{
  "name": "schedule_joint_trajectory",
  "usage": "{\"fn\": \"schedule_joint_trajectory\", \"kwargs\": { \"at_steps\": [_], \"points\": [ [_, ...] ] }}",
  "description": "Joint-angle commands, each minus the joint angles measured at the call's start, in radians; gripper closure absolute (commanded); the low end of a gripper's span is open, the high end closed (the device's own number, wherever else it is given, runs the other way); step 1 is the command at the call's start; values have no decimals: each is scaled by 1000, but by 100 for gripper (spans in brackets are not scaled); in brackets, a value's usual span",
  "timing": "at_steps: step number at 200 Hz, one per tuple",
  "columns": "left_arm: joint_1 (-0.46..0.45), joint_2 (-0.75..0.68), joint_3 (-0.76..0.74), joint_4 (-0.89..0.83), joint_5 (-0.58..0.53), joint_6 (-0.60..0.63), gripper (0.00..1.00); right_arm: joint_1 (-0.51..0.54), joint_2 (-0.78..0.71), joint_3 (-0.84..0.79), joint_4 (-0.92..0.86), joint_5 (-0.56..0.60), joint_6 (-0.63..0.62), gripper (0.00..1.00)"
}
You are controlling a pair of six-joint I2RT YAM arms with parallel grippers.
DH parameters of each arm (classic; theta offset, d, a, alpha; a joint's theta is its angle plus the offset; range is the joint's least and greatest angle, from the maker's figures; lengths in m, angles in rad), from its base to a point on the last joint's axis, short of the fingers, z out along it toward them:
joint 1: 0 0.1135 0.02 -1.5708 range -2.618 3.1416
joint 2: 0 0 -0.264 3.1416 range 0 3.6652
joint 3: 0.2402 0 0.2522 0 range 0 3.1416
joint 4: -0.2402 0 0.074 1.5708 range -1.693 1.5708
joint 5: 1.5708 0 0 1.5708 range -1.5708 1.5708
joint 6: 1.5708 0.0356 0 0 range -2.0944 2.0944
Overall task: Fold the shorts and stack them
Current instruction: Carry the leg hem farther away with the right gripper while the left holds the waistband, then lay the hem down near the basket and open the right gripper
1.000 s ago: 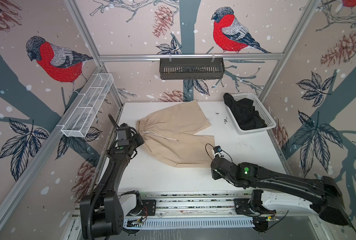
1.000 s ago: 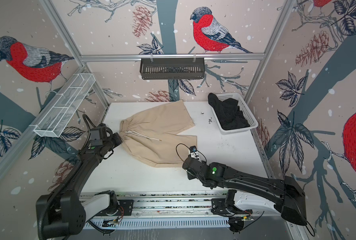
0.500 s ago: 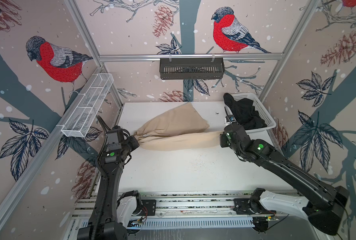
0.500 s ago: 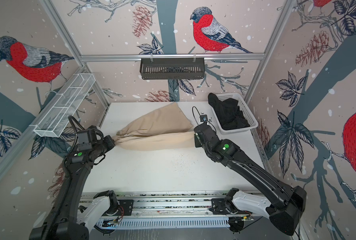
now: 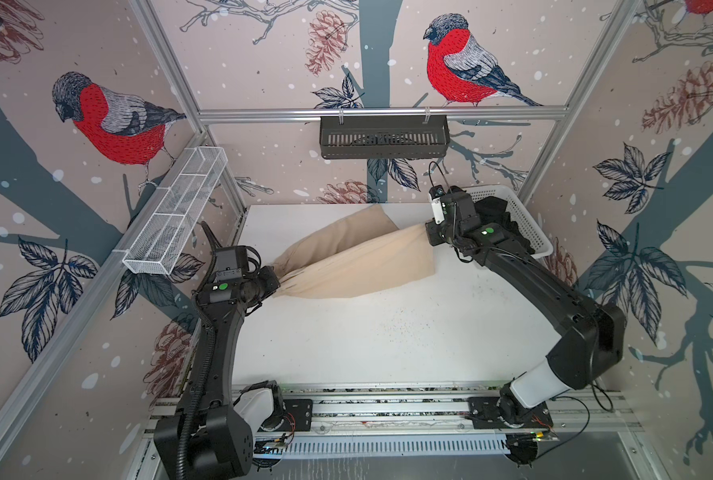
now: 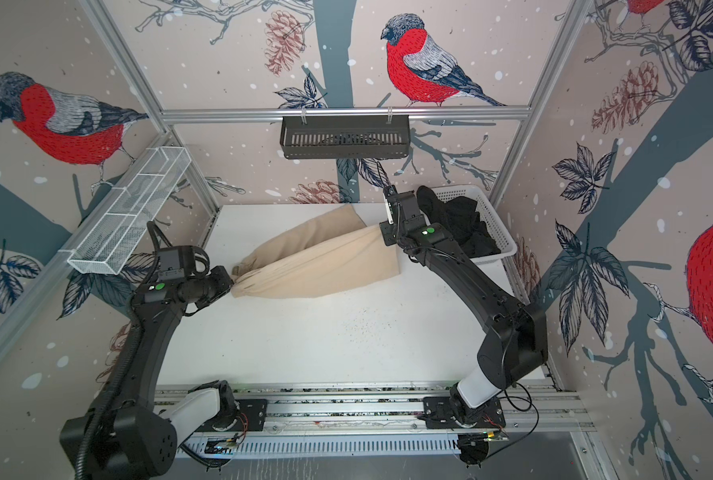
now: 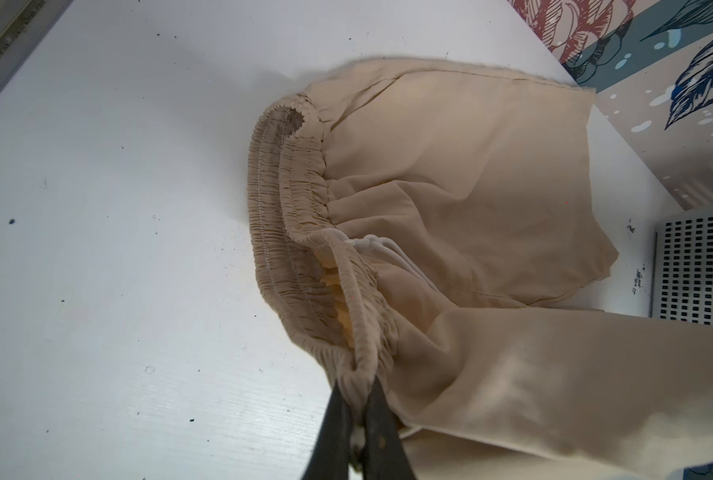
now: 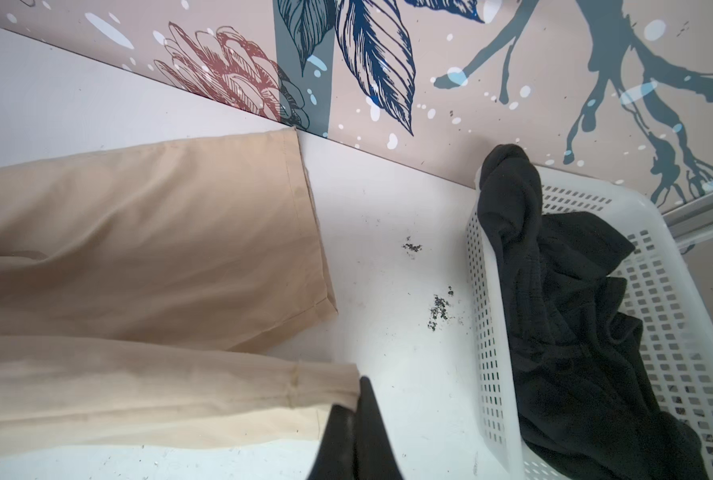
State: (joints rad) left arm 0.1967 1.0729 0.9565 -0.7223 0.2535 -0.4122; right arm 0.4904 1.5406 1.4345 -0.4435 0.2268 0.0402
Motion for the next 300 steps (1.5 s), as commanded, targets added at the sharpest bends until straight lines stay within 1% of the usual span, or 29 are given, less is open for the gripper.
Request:
{"fn": "schedule_joint_trajectory", "kwargs": {
  "at_steps": [1, 23, 36, 51, 65, 83, 103, 115, 125, 145, 171, 187, 196, 231, 265, 292, 300],
  "points": [
    [7, -34, -11, -47, -4, 17, 100, 6, -86, -75, 22, 101, -35, 99],
    [7, -85, -44, -33, 15, 8, 100, 16, -216, -169, -10, 120, 7, 100],
    [6, -125, -54, -49, 35, 15, 100, 45, -315, -223, -23, 144, 15, 99],
    [7, -176, -63, -77, 36, 54, 100, 115, -425, -268, -44, 249, 28, 100],
    [7, -223, -77, -104, 9, 75, 100, 163, -503, -282, -85, 299, 55, 100],
    [7, -271, -92, -138, 33, 81, 100, 202, -547, -271, -153, 323, 94, 100],
    [7, -307, -105, -164, 38, 85, 100, 220, -534, -262, -172, 336, 91, 100],
    [6, -320, -128, -152, 44, 78, 100, 203, -499, -261, -132, 314, 54, 100],
    [7, -314, -149, -137, 51, 69, 100, 163, -449, -244, -93, 256, 20, 100],
    [7, -275, -174, -110, 50, 50, 100, 84, -297, -170, -31, 136, -36, 100],
    [7, -224, -141, -119, -17, 45, 100, 42, -84, -35, 6, 113, -110, 99],
    [7, -183, -112, -136, -53, 55, 100, 11, 36, 61, 1, 55, -160, 99],
    [7, -156, -106, -137, -53, 60, 100, -1, 105, 120, -15, 33, -181, 100],
    [7, -74, -100, -147, -102, 52, 100, -35, 350, 386, -145, -31, -239, 99],
    [9, -29, -70, -135, -128, 49, 100, -45, 473, 527, -172, -48, -274, 100],
    [12, 25, -60, -107, -150, 57, 100, -56, 506, 568, -169, -55, -284, 99],
    [12, 44, -55, -102, -140, 60, 100, -61, 510, 574, -167, -58, -283, 100]
  ]
}}
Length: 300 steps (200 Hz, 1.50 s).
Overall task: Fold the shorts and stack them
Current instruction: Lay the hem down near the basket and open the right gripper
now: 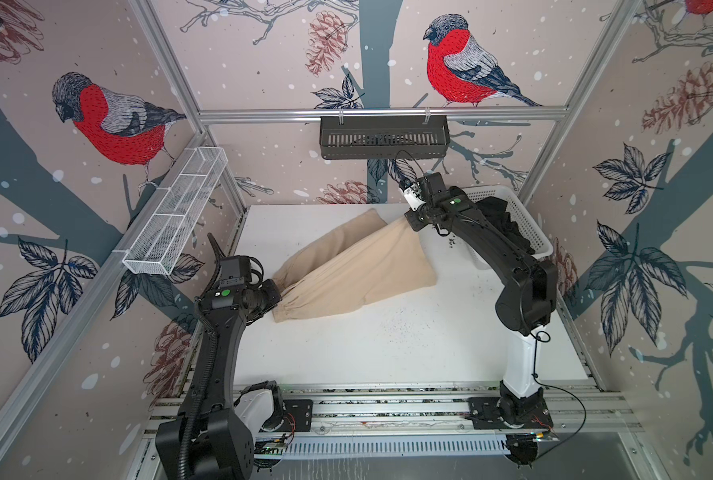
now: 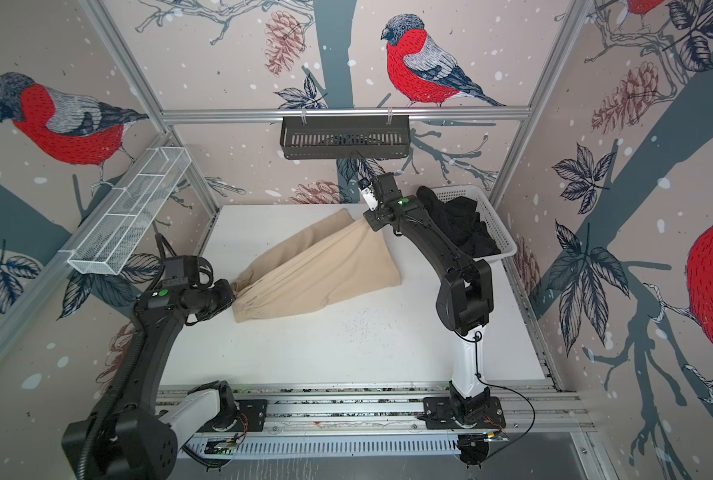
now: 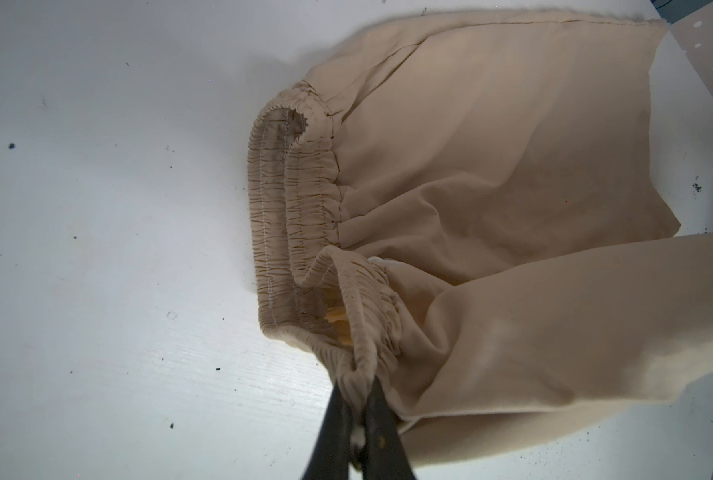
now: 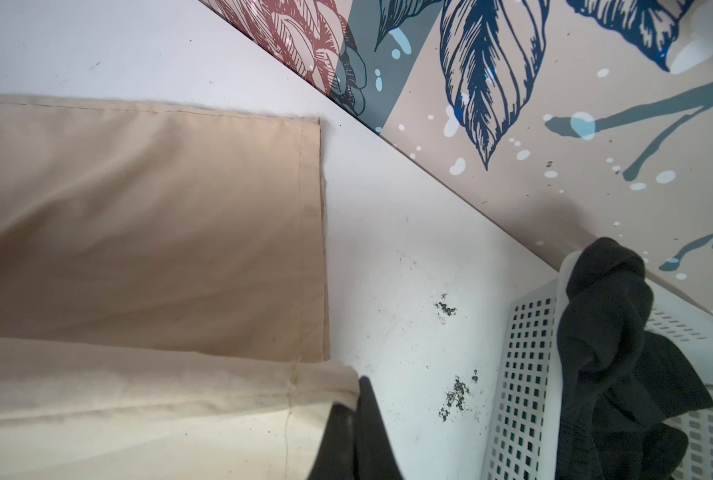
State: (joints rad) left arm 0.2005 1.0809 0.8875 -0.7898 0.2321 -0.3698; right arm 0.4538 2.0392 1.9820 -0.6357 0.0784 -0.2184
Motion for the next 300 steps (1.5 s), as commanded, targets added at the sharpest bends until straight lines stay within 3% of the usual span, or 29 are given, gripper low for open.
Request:
{"fn": "schedule_joint_trajectory", "kwargs": {
  "at_steps": [1, 36, 77, 128, 178, 222, 300],
  "points": [
    [7, 38, 14, -33, -116, 18, 100, -24, 12, 27, 25, 90, -25, 100],
    [10, 75, 77, -67, -134, 38, 100, -39, -1, 43, 2, 86, -23, 99],
    [11, 25, 105, -111, -174, 47, 100, -52, -140, -105, 46, 80, -14, 99],
    [18, -3, 105, -108, -176, 70, 100, -53, -220, -142, 66, 81, -24, 100],
    [29, 114, 91, -10, -116, 89, 100, -59, -48, 24, 13, 47, -35, 99],
    [35, 292, 169, -9, -93, 127, 100, -61, 147, 237, -71, 15, -47, 99],
    [49, 462, 201, 46, -123, 137, 100, -61, 307, 284, 41, -21, -32, 99]
  ]
}}
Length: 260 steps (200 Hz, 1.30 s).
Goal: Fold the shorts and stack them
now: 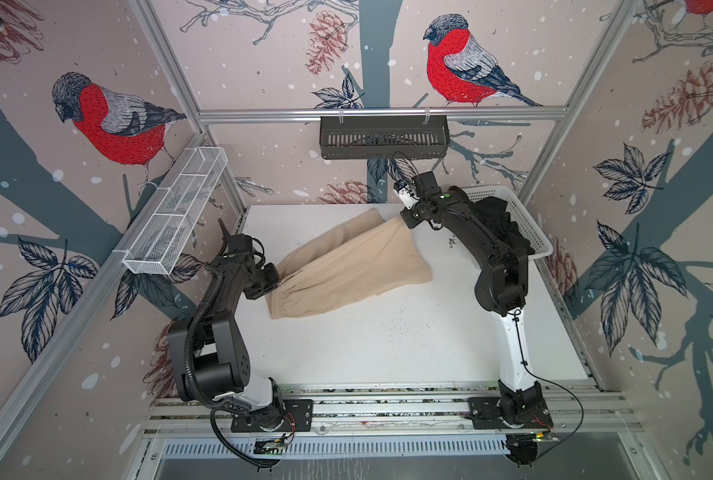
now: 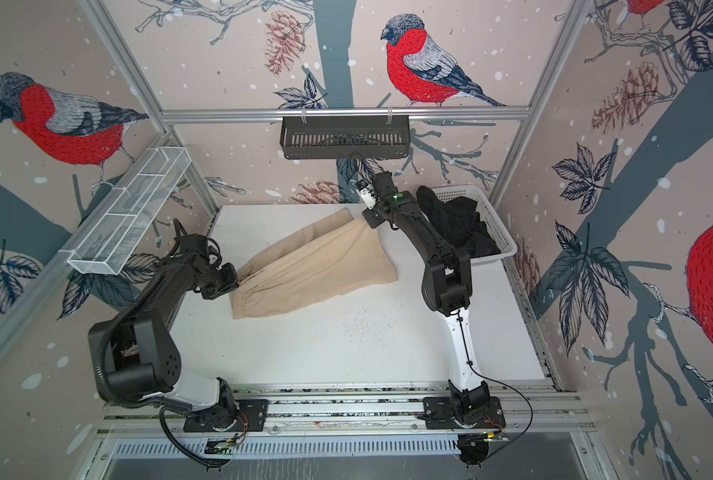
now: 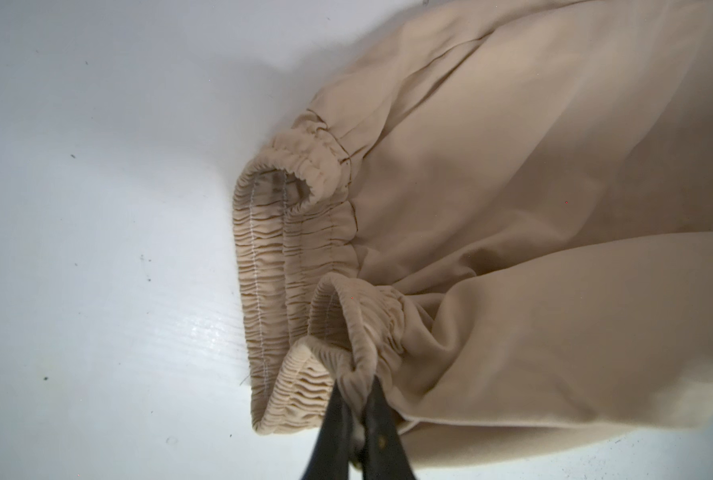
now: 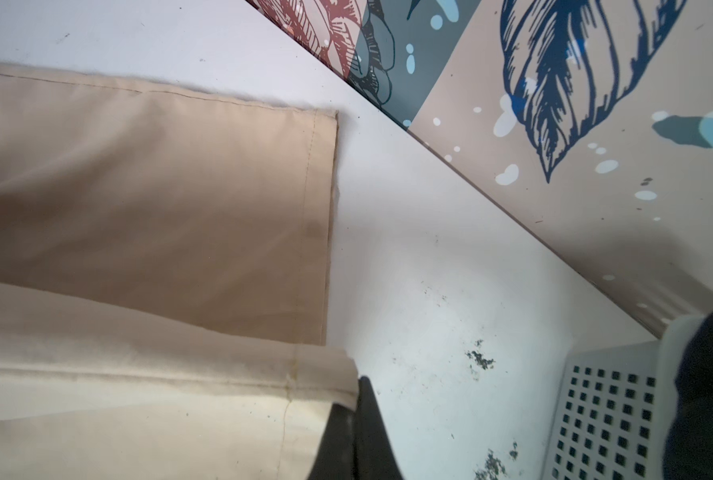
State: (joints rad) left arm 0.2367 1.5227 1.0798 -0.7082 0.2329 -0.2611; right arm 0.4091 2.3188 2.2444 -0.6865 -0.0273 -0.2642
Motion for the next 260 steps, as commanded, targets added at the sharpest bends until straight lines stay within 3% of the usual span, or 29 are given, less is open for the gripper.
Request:
{"fn": "schedule_joint_trajectory", "kwargs": {
  "at_steps": [1, 60, 102, 129, 146, 154, 177, 192, 225, 260],
  "points": [
    [13, 21, 8, -37, -124, 27, 100, -16, 29, 21, 93, 85, 15, 99],
    [21, 29, 16, -34, -153, 26, 100, -22, 98, 23, 169, 86, 46, 98],
    [26, 35, 9, 20, -170, 2, 97, -22, 139, 45, 223, 52, 70, 86],
    [26, 47, 13, 57, -137, -18, 54, -23, 161, 60, 246, 24, 105, 64],
    [26, 45, 30, 69, -121, -32, 23, -24, 154, 56, 242, -21, 128, 51],
    [26, 44, 43, 70, -115, -37, 4, -27, 144, 46, 228, -45, 134, 42],
    [26, 35, 74, 60, -126, -45, 3, -43, 91, -13, 145, -109, 154, 30],
    [26, 13, 75, 50, -127, -48, 3, -61, 19, -135, 120, -156, 174, 24],
    [26, -85, 39, 21, -141, -54, 3, -64, -166, -499, 198, -220, 227, 16],
    [26, -174, 3, -7, -151, -42, 3, -69, -221, -687, 279, -223, 261, 15]
  ]
}}
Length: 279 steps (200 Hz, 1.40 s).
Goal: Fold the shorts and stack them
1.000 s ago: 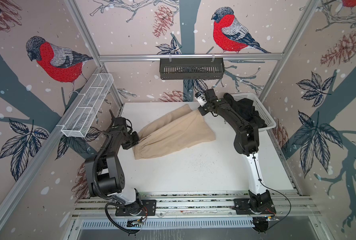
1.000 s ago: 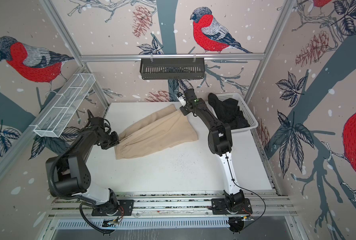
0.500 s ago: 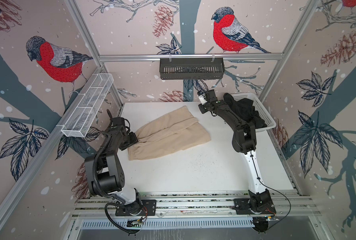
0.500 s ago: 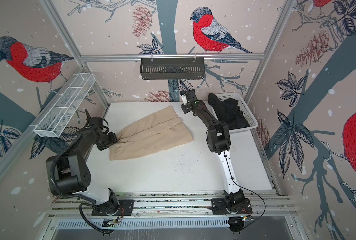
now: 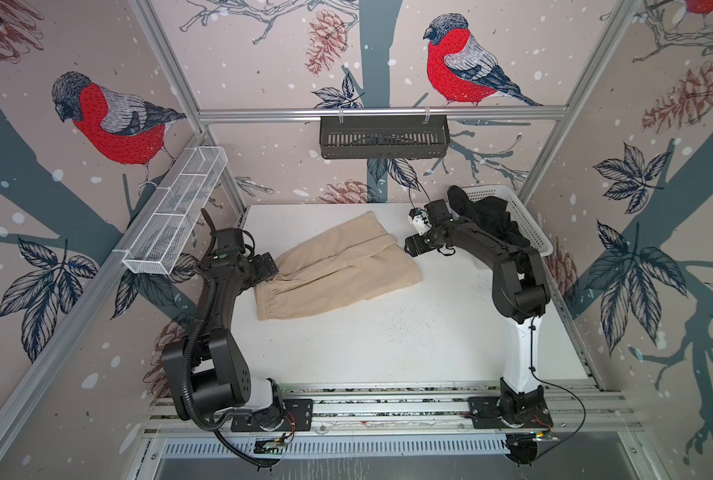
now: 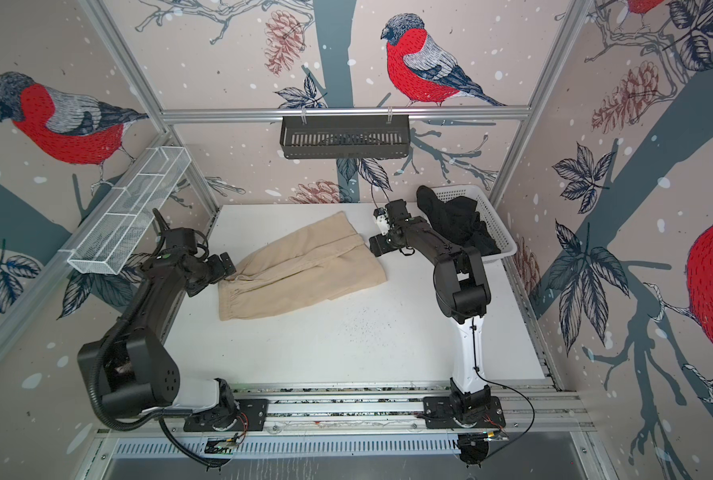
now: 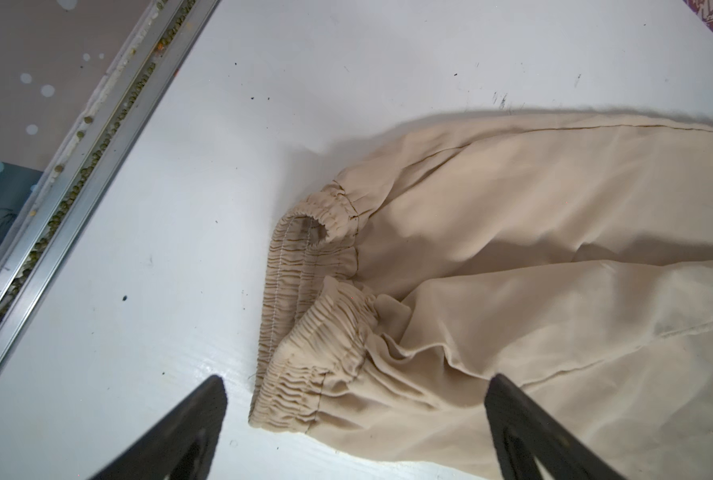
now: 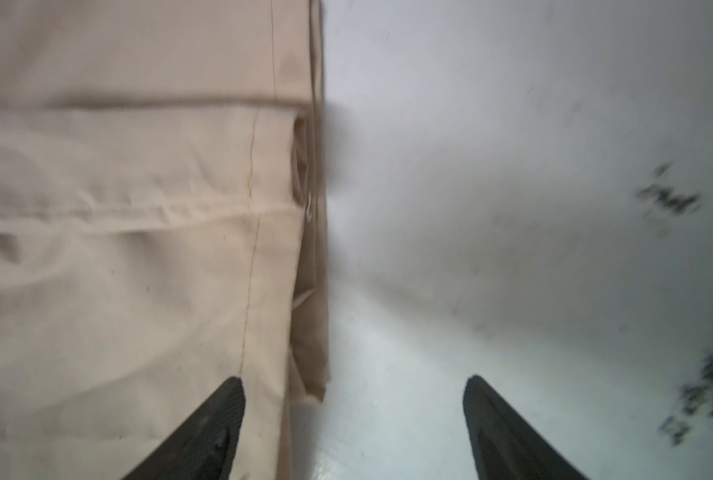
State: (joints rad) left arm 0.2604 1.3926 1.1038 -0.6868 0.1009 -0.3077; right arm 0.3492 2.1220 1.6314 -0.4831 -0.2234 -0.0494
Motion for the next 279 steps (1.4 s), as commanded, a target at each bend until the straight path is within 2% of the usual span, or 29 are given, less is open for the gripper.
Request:
{"fn": "schedule_joint_trajectory", "kwargs": {
  "at_steps": [1, 34, 58, 90, 120, 131, 163, 208, 213, 221, 229, 253, 279],
  "points": [
    [2, -46, -22, -28, -18, 5, 3, -10, -24, -77, 77, -28, 47, 15],
    [3, -87, -67, -3, 102, 14, 3, -13, -21, -144, 144, -91, 58, 16],
    [2, -104, -81, 14, 159, 15, 3, -5, -23, -184, 187, -151, 79, 24],
    [2, -149, -79, 20, 183, 28, 3, -7, -38, -263, 255, -202, 117, 47],
    [2, -182, -89, 25, 199, 42, 3, -11, -76, -340, 291, -192, 141, 86],
    [3, -191, -99, 31, 210, 43, 3, -12, -107, -373, 296, -184, 147, 96],
    [2, -216, -143, 43, 252, 33, 3, -13, -249, -555, 288, -123, 201, 99],
    [2, -253, -193, 50, 267, 23, 3, -12, -567, -909, 281, -36, 376, 98],
    [2, -254, -195, 51, 265, 22, 3, -10, -592, -925, 283, -41, 382, 91],
    [2, -254, -194, 56, 266, 25, 3, -7, -618, -930, 291, -39, 384, 64],
    [2, -251, -194, 62, 276, 25, 3, -7, -627, -913, 309, -39, 370, 49],
    [2, -235, -179, 62, 302, 19, 3, -11, -545, -756, 311, -59, 275, 35],
    [2, -247, -195, 82, 310, 6, 3, -12, -340, -525, 285, -114, 178, 25]
  ]
}}
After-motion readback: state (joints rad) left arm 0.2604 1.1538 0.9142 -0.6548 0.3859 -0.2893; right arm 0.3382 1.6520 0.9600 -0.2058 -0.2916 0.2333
